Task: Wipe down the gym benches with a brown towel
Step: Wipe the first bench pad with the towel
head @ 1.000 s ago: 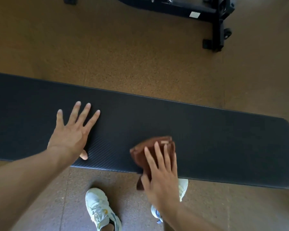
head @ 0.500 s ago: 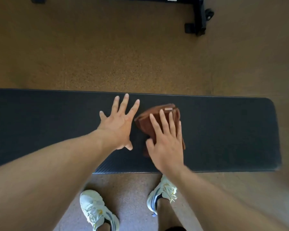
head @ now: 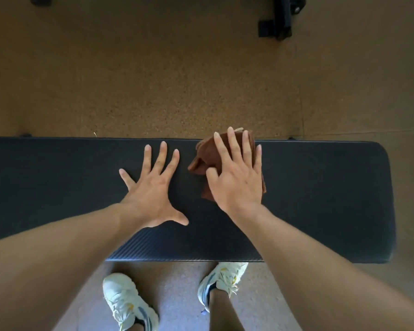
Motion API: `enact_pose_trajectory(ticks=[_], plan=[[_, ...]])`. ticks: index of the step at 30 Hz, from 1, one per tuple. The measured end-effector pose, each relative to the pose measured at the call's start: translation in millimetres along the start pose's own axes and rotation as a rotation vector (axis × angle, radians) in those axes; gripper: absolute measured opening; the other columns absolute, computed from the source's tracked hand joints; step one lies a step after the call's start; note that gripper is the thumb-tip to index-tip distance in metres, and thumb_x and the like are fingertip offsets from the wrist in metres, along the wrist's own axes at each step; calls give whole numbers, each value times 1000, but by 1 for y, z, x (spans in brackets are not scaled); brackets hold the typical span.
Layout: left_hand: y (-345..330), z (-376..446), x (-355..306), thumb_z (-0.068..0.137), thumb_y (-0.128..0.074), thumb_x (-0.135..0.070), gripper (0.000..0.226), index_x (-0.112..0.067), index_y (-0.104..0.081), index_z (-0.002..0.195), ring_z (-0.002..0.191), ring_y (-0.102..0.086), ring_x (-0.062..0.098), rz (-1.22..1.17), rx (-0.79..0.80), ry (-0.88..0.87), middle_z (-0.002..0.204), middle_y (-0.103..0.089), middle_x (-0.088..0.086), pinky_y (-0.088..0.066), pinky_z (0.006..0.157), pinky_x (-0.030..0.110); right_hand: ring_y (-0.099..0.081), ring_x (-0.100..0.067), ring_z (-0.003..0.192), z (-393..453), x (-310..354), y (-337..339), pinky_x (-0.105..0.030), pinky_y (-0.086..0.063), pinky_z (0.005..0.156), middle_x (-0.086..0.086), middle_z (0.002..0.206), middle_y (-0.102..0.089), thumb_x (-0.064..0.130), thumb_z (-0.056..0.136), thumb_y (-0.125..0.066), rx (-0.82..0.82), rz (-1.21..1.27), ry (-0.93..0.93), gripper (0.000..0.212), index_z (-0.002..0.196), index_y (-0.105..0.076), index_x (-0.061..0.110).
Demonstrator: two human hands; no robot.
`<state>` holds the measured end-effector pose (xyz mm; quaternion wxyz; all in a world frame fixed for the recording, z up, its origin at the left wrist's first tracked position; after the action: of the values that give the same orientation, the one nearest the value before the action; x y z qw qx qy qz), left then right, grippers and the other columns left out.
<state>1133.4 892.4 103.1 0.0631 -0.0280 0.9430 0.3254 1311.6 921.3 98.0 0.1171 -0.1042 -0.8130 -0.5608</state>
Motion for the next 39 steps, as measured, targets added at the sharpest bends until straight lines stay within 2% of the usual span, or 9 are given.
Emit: enact_pose_trajectory(ticks=[5, 8, 11, 19, 23, 27, 32, 35, 39], plan=[[1, -1, -1, 51, -82, -79, 162, -34, 36, 153, 145, 46, 25, 81, -38, 49, 156, 51, -8, -7, 115, 80, 1, -27, 163, -59, -14, -7, -57, -4, 130, -2, 176, -12, 42, 86, -49, -75, 24, 11, 82, 165, -28, 31], [-1, 1, 1, 51, -79, -83, 162, -34, 38, 151, 144, 47, 26, 96, -43, 49, 153, 54, -7, -9, 114, 81, -14, -32, 162, -149, -18, -36, -61, -17, 127, -5, 174, -20, 45, 81, -65, -23, -64, 180, 86, 162, -39, 29], [-3, 1, 2, 52, -79, -82, 162, -33, 38, 152, 144, 47, 27, 85, -45, 45, 152, 55, -8, -8, 114, 81, -17, -31, 161, -158, -26, -43, -63, -26, 122, -2, 173, -24, 57, 95, -60, 16, -135, 369, 75, 162, -38, 33], [-4, 0, 4, 52, -82, -79, 161, -32, 34, 154, 146, 43, 28, 74, -82, 1, 158, 48, -5, -7, 112, 83, 11, -28, 162, 22, -31, 17, -54, 5, 130, -2, 177, -4, 63, 103, -31, -55, -36, -197, 69, 166, -14, 40], [-1, -1, 3, 51, -85, -77, 163, -30, 31, 156, 148, 41, 30, 60, -127, -10, 160, 45, -3, -6, 111, 84, 9, -27, 163, -74, -1, -17, -54, 0, 131, -3, 177, -3, 51, 101, -35, -110, -50, -95, 69, 166, -17, 39], [-3, -4, 1, 55, -85, -74, 160, -28, 30, 157, 148, 40, 32, 46, -143, -18, 162, 42, -1, -3, 112, 83, 9, -24, 163, -171, 2, -60, -51, -2, 130, 2, 176, 4, 47, 99, -40, 63, -145, 75, 75, 167, -8, 42], [-3, -11, 5, 60, -83, -74, 154, -22, 22, 160, 152, 33, 27, -26, -264, -78, 167, 32, -2, -1, 116, 78, 23, -18, 160, -124, -6, -41, -48, 3, 131, 7, 175, 15, 52, 99, -24, 188, -204, 175, 72, 164, 7, 47], [-28, -50, 23, 73, -78, -66, 134, -20, 9, 163, 157, 21, 20, -243, -506, -164, 172, 17, 0, -3, 125, 64, 20, -21, 160, -64, -1, -18, -49, 7, 131, 5, 175, 16, 49, 106, -28, 151, -157, 27, 67, 164, 4, 46], [-95, -111, 75, 90, -54, -60, 97, -17, -9, 165, 159, 8, 11, -495, -654, -29, 172, 0, -4, -2, 130, 46, 17, -26, 161, 1, 51, -13, -51, 9, 130, 1, 176, 10, 45, 107, -34, 85, 32, -172, 66, 167, -5, 40]])
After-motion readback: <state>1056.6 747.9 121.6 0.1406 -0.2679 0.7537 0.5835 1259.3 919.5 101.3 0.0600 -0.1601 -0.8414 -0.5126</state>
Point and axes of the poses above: each hand's wrist, its own z-axis towards the middle knuckle, its own y-axis out of the back of the hand, x = y × z, the point moved 8 cm from there along z, towards the middle knuckle
